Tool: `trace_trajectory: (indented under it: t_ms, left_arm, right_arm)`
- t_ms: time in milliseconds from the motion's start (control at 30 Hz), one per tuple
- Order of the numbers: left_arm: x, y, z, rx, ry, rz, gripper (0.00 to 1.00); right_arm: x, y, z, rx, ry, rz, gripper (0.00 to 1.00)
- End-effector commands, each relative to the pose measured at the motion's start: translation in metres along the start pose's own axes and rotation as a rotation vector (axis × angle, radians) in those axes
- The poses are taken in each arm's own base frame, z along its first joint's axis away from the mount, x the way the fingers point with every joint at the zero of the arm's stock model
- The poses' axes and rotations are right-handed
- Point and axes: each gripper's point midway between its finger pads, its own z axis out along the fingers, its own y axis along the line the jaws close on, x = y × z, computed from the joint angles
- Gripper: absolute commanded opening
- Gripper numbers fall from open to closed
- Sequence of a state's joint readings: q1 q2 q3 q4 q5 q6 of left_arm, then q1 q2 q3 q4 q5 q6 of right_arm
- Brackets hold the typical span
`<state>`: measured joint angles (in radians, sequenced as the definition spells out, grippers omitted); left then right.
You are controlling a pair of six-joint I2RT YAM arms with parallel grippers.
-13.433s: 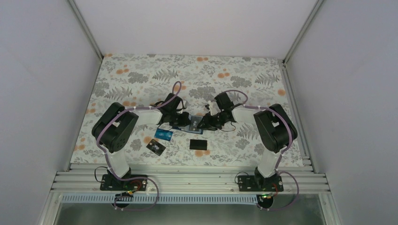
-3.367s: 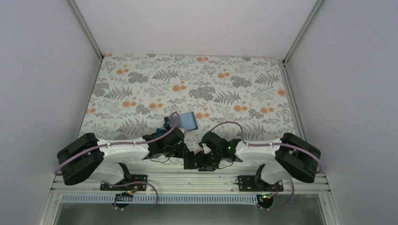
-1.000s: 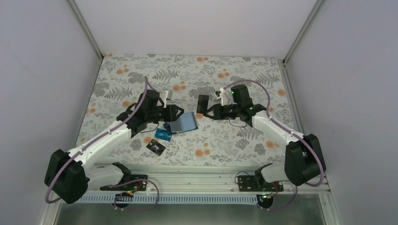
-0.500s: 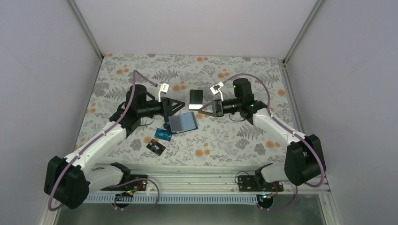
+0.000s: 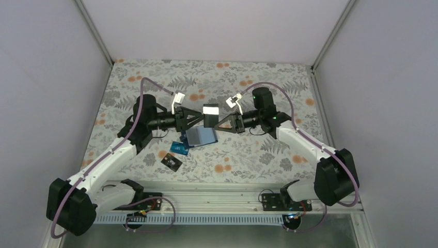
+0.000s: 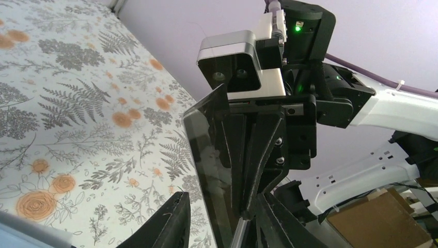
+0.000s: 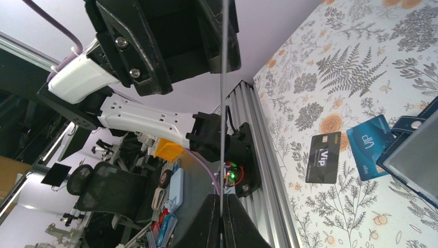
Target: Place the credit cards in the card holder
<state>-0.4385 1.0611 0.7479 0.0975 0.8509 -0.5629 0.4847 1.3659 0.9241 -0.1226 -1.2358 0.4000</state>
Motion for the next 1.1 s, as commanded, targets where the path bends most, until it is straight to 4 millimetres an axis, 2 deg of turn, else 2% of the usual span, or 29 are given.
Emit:
trace_trajectory:
  t_ms: [0, 133, 467, 600, 767, 833, 1067]
  left_arm:
    - [0.0, -0.009, -0.002, 0.053, -0.003, 0.031, 0.33]
    - [0.0, -0.01, -0.001, 0.064, -0.004, 0.031, 0.27]
    - [0.005, -0.011, -0.001, 0.092, 0.01, 0.019, 0.04]
    - [0.008, -0.009, -0.003, 0.08, 0.0, 0.014, 0.02]
    - [0.02, 0.018, -0.002, -0.036, 0.0, -0.047, 0.02]
    - [0.027, 0.03, -0.003, -0.082, 0.002, -0.079, 0.02]
    - [0.054, 0.069, -0.013, -0.251, 0.002, -0.174, 0.02]
  right_arm:
    - [-0.009, 0.026, 0.002, -0.051, 0.006, -0.104, 0.04]
    - [-0.006, 0.029, 0.007, -0.065, 0.023, -0.112, 0.04]
    - [-0.006, 0.032, 0.011, -0.065, 0.032, -0.13, 0.04]
    - [-0.006, 0.027, 0.013, -0.044, 0.03, -0.12, 0.06]
    - [-0.01, 0.004, 0.013, 0.074, 0.009, -0.08, 0.41]
    - [-0.01, -0.012, 0.013, 0.142, -0.001, -0.049, 0.5]
    - [-0.002, -0.07, 0.003, 0.368, -0.037, 0.076, 0.54]
